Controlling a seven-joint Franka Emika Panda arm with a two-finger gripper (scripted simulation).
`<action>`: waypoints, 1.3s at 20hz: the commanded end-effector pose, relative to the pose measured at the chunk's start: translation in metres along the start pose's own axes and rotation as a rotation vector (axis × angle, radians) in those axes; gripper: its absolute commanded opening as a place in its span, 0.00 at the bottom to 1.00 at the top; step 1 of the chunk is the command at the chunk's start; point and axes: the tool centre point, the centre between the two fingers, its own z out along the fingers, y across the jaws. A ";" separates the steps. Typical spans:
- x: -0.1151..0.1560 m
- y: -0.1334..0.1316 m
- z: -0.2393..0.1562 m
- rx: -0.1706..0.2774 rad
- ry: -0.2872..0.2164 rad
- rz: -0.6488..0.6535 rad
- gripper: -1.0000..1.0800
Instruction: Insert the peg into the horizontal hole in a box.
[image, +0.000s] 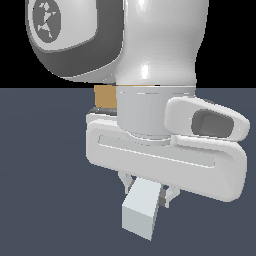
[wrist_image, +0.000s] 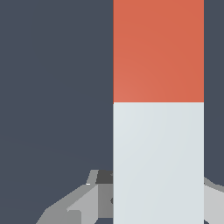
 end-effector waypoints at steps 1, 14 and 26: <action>0.024 0.005 -0.008 -0.004 0.001 -0.111 0.00; 0.118 -0.009 -0.031 -0.004 0.001 -0.568 0.00; 0.136 -0.019 -0.036 -0.003 0.002 -0.664 0.00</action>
